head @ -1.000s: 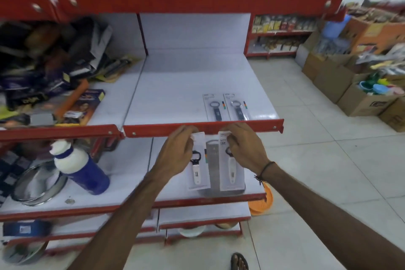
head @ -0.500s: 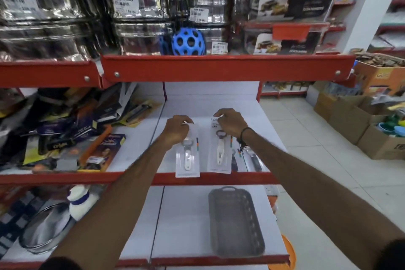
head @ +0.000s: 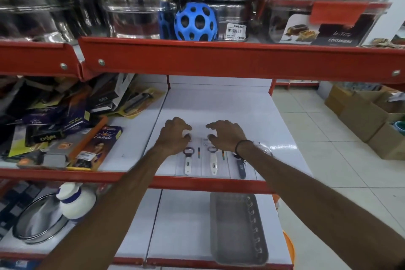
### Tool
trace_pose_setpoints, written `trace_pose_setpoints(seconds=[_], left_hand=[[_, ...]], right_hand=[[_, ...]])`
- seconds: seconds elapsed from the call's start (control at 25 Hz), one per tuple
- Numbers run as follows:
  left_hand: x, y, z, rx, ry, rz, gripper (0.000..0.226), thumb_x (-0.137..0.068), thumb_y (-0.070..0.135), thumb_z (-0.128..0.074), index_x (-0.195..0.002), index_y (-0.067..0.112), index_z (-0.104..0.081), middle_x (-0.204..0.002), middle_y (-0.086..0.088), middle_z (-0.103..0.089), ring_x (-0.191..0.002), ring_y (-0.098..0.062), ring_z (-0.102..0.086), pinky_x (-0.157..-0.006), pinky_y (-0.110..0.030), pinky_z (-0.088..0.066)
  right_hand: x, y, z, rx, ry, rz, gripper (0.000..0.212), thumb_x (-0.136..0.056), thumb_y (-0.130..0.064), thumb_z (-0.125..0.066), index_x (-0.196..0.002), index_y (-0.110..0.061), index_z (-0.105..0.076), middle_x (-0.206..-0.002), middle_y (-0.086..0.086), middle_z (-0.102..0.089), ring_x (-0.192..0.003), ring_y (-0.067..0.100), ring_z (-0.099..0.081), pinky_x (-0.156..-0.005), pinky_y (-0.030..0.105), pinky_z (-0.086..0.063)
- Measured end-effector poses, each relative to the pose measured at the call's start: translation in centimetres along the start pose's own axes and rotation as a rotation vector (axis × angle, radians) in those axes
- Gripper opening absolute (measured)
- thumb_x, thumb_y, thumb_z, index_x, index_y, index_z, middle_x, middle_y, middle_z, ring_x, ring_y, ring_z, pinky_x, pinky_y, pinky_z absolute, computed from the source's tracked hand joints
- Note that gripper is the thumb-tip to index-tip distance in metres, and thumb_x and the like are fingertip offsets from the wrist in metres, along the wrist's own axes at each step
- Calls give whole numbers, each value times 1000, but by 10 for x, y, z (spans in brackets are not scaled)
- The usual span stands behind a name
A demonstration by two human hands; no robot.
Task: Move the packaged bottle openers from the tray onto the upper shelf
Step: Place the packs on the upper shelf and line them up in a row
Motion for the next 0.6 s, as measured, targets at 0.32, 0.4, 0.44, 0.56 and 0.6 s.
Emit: trace_pose_setpoints(seconds=[0.32, 0.4, 0.44, 0.56, 0.6], left_hand=[[36, -2, 11, -135, -518, -2, 81, -82, 34, -75, -150, 22, -34, -158, 0, -36, -141, -21, -39, -113, -27, -30], [39, 0, 12, -135, -510, 2, 80, -83, 34, -74, -151, 23, -34, -158, 0, -37, -141, -22, -40, -108, -24, -30], [40, 1, 12, -144, -505, -2, 79, -83, 35, -73, -151, 23, -33, -158, 0, -36, -141, -23, -40, -108, -24, -31], [44, 4, 14, -161, -518, -13, 78, -85, 37, -71, -152, 25, -32, -161, 0, -33, -144, -24, -36, -116, -32, -30], [44, 4, 14, -160, -523, -15, 78, -85, 37, -71, -152, 25, -31, -161, 0, -33, -144, -24, -36, -118, -34, -30]], right_hand=[[33, 4, -7, 30, -234, 79, 62, -86, -43, -69, -142, -19, -53, -150, 2, -50, -135, 25, -48, -111, 35, -38], [37, 5, -11, 23, -267, 69, 72, -85, -44, -70, -147, -19, -44, -155, 1, -43, -141, 24, -41, -116, 35, -30], [38, 5, -13, 29, -281, 70, 75, -85, -45, -70, -149, -20, -41, -157, 1, -40, -143, 24, -38, -119, 36, -26], [41, 5, -15, 64, -319, 74, 80, -85, -48, -69, -152, -20, -35, -161, 1, -33, -148, 26, -28, -124, 40, -15], [42, 4, -16, 79, -334, 75, 82, -85, -49, -68, -153, -20, -33, -162, 1, -30, -149, 27, -24, -124, 41, -13]])
Point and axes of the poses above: each hand's wrist, its own x-axis away from the middle knuckle, its own z-axis out of the back of the hand, y = z × x, the point moved 1 cm from there along -x, towards the middle knuckle
